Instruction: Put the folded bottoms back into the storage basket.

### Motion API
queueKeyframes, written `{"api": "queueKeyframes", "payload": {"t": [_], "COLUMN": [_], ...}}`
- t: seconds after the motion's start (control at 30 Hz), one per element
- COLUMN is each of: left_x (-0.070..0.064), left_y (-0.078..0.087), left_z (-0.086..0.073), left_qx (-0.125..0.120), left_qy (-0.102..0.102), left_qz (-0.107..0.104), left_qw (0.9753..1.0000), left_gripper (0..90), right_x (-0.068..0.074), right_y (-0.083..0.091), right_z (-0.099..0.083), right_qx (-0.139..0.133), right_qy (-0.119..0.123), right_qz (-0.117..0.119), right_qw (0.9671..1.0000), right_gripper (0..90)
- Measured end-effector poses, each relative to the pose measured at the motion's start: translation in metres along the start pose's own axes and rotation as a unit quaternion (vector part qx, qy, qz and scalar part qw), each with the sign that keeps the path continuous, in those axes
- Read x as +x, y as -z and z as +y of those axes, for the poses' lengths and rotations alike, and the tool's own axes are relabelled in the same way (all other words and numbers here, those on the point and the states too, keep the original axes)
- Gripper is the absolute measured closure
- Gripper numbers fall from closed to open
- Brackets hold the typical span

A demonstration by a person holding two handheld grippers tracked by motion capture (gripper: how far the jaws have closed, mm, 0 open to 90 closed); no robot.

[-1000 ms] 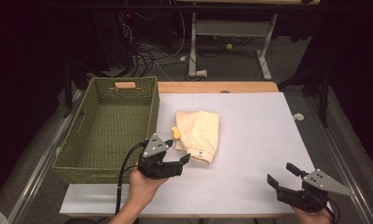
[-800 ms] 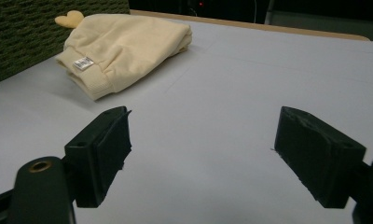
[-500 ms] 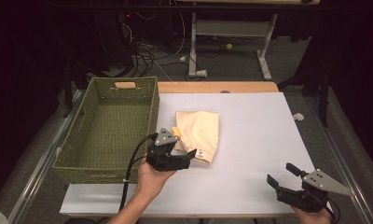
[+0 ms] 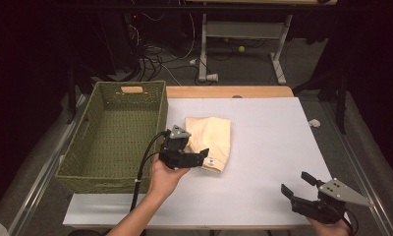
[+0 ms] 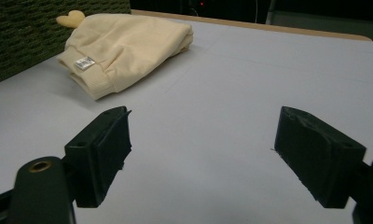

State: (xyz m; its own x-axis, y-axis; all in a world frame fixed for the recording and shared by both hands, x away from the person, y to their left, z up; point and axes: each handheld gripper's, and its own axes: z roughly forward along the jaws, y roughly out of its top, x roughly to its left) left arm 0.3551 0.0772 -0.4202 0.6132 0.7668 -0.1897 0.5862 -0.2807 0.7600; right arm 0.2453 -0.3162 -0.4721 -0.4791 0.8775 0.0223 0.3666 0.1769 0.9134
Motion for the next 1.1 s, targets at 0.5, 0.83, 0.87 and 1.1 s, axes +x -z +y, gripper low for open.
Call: {"api": "queueKeyframes", "payload": {"t": [0.5,0.83,0.87,1.1], "left_x": [0.014,0.029,0.031,0.037], "left_y": [-0.026,-0.046,-0.048,-0.058], "left_z": [0.022,0.033,0.034,0.044], "left_qx": [0.026,0.063,0.064,0.078], "left_qy": [0.017,0.017,0.021,0.037], "left_qz": [0.032,0.069,0.069,0.07], "left_qw": [0.999,0.9955,0.9954,0.9938], "left_gripper": [18.6,18.6,18.5,18.5], "right_x": [0.0,0.0,0.0,0.0], "right_y": [0.0,-0.001,-0.001,-0.002], "right_z": [0.0,0.0,0.0,0.0], "right_qx": [0.0,0.002,0.002,0.003], "right_qy": [0.0,-0.001,-0.001,-0.001], "right_qz": [0.003,0.007,0.007,0.007], "right_qw": [1.0,1.0,1.0,1.0], "right_gripper": [19.2,19.2,19.2,19.2]}}
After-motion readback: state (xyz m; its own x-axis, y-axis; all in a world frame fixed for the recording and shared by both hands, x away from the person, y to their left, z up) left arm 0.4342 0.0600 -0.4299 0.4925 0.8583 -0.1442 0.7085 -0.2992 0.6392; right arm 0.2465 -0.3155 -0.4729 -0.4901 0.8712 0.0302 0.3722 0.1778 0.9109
